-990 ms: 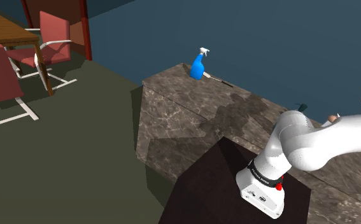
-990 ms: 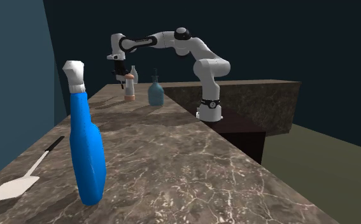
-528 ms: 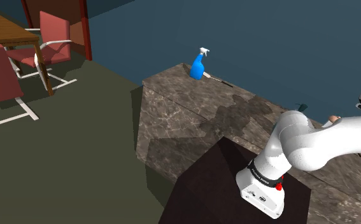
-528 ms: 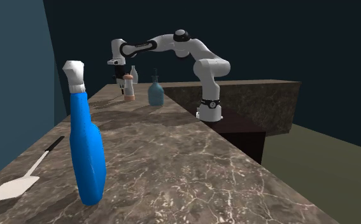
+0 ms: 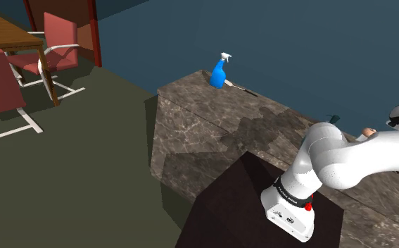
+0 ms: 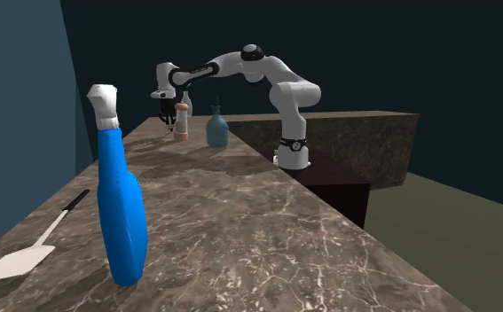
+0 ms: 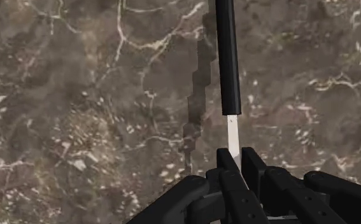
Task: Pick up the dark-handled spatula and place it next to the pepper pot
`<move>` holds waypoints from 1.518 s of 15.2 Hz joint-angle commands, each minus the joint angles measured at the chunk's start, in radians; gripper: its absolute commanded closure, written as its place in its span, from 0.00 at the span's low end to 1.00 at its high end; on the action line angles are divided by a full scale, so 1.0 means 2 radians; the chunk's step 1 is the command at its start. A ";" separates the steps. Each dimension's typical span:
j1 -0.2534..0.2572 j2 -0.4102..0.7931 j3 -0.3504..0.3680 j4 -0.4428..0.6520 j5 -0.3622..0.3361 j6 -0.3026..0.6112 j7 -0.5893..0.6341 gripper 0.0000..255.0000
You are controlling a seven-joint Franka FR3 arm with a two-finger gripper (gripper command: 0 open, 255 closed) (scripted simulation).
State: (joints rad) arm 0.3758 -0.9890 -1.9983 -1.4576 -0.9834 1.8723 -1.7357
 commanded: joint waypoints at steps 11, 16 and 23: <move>0.006 -0.013 -0.012 0.000 -0.009 0.012 0.004 0.00; 0.006 -0.013 -0.012 0.000 -0.009 0.012 0.004 0.00; 0.000 0.015 0.013 0.012 0.014 -0.024 -0.006 0.00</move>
State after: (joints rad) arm 0.3768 -0.9601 -1.9738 -1.4334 -0.9561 1.8261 -1.7486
